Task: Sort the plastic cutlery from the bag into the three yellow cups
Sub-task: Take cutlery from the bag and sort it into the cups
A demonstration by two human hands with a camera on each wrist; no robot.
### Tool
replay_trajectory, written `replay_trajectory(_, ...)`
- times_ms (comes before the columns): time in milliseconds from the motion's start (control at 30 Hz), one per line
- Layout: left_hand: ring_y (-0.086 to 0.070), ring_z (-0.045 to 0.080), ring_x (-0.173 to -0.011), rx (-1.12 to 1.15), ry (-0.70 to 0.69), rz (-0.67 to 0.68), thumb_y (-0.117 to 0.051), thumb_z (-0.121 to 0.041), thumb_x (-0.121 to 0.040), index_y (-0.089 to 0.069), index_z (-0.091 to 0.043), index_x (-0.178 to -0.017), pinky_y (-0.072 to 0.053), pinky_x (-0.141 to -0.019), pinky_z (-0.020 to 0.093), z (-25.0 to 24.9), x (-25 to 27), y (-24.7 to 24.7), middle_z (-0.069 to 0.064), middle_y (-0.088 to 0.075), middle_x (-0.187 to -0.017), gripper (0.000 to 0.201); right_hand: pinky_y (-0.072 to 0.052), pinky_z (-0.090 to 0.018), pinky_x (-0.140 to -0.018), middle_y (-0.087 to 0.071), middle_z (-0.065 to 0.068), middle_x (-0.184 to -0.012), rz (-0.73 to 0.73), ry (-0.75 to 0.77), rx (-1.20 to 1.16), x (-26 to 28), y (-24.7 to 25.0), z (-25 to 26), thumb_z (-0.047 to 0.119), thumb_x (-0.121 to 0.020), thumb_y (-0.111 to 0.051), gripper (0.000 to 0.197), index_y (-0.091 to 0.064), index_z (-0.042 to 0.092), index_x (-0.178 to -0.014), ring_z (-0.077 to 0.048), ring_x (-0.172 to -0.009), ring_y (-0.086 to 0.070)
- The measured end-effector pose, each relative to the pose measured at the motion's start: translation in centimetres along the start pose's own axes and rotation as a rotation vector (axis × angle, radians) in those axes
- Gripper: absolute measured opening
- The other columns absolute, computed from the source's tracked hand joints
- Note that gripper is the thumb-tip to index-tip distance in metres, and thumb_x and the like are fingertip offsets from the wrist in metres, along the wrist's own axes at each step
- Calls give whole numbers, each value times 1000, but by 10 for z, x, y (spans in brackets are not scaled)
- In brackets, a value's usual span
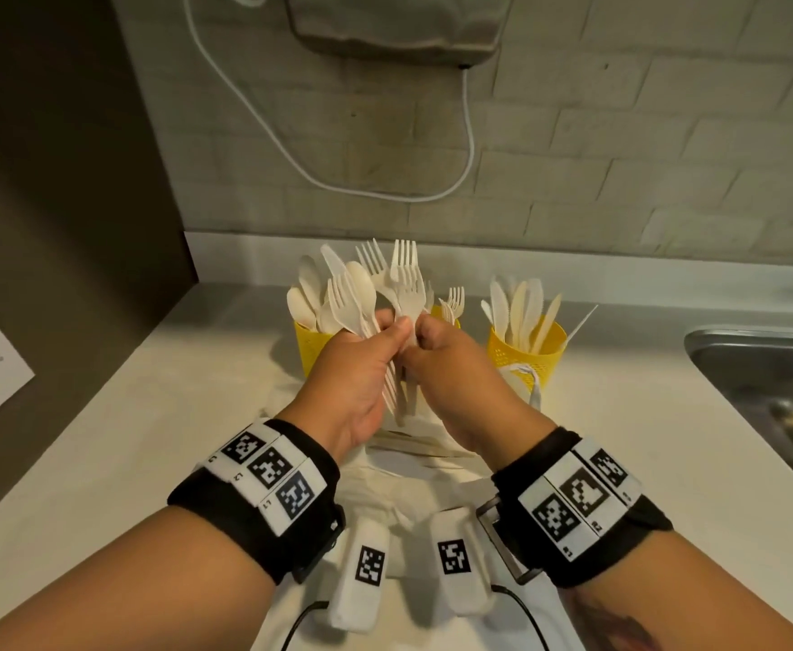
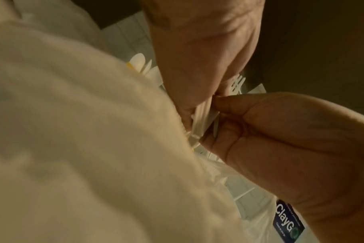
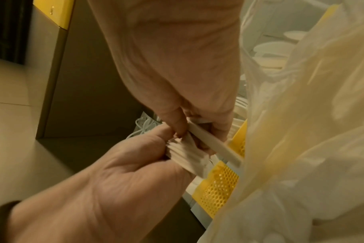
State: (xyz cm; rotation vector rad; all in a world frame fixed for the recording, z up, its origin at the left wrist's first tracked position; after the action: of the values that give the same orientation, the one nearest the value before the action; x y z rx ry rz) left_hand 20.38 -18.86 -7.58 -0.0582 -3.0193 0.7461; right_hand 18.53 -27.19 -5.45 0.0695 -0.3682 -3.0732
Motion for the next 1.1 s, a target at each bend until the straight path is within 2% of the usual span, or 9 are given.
replay_trajectory(100, -73, 8, -78, 7, -8, 25, -49, 1, -98, -69, -13, -99, -55, -61, 18, -4, 0, -3, -1, -77, -83, 24, -51, -41, -87, -70, -11, -112, -44, -56, -207, 2, 2, -3, 5, -89, -43, 34, -62, 15, -115, -27, -99, -65)
replay_trajectory(267, -71, 15, -99, -63, -6, 62, -51, -2, -98, -70, -22, -107, -57, -79, 26, 1, 7, -15, 0, -77, -102, 30, -54, -42, -94, -69, -5, -113, -215, -14, -272, -4, 8, -2, 35, -94, -53, 33, -54, 17, -122, -19, -103, -67)
replay_trajectory(433, -71, 14, -86, -124, -36, 56, -51, -8, -100, -66, -12, -115, -56, -71, 26, 0, 6, -15, 6, -74, -94, 22, -49, -30, -48, -65, -1, -65, -330, 11, -363, -8, 36, 12, 20, -103, -46, 14, -55, 13, -93, -16, -53, -60)
replay_trajectory(500, -71, 18, -75, -175, -50, -50, -52, -16, -101, -63, -9, -105, -59, -68, 31, -4, 2, 0, 7, -71, -79, 14, -51, -30, -54, -61, 1, -64, -388, 56, -410, -7, 55, 20, 15, -102, -48, 13, -53, 17, -90, -12, -56, -60)
replay_trajectory(600, -58, 13, -54, -396, -119, -213, -59, -29, -95, -57, -18, -94, -50, -57, 30, -12, -5, 25, 0, -64, -71, 11, -49, -31, -59, -60, 3, -66, -230, 71, -327, -5, 43, 29, 11, -96, -58, 4, -58, 14, -93, -12, -58, -56)
replay_trajectory(667, -64, 17, -71, -474, -109, -231, -57, -27, -92, -59, -18, -101, -56, -67, 32, -17, -6, 27, 2, -69, -89, 13, -43, -24, -52, -63, 6, -64, -86, 52, -207, 0, 22, 26, 15, -87, -71, 13, -61, 11, -93, -6, -51, -53)
replay_trajectory(767, -60, 21, -73, -594, -55, -115, -37, -19, -102, -56, -7, -99, -53, -60, 21, -13, -4, 12, 7, -62, -82, 23, -41, -13, -46, -60, 12, -59, -10, 31, -136, 1, 4, 16, 18, -78, -81, 22, -59, 15, -78, 2, -48, -54)
replay_trajectory(900, -61, 22, -98, -749, -6, -89, -60, 1, -85, -47, -13, -115, -56, -85, 39, -5, -1, 13, 5, -63, -110, 35, -42, -17, -42, -56, 8, -51, -39, -38, -167, -5, 5, 4, 8, -86, -72, 17, -60, 12, -75, -1, -39, -49)
replay_trajectory(1100, -58, 20, -78, -701, 9, 78, -66, -15, -76, -54, -23, -117, -46, -62, 33, -1, 4, 6, 7, -67, -99, 43, -36, -17, -36, -55, 7, -45, -17, -139, -428, -4, 9, 1, 2, -98, -53, 19, -57, 11, -81, -3, -35, -45)
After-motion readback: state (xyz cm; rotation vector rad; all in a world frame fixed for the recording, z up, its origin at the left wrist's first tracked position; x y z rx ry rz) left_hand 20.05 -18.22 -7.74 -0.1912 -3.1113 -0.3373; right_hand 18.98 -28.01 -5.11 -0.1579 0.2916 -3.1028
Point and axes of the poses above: each hand's wrist, its own x-axis away from the middle knuckle, its own y-axis out of the back of the hand, z = x × y, the point moved 10 cm from there along -x, towards the middle knuckle
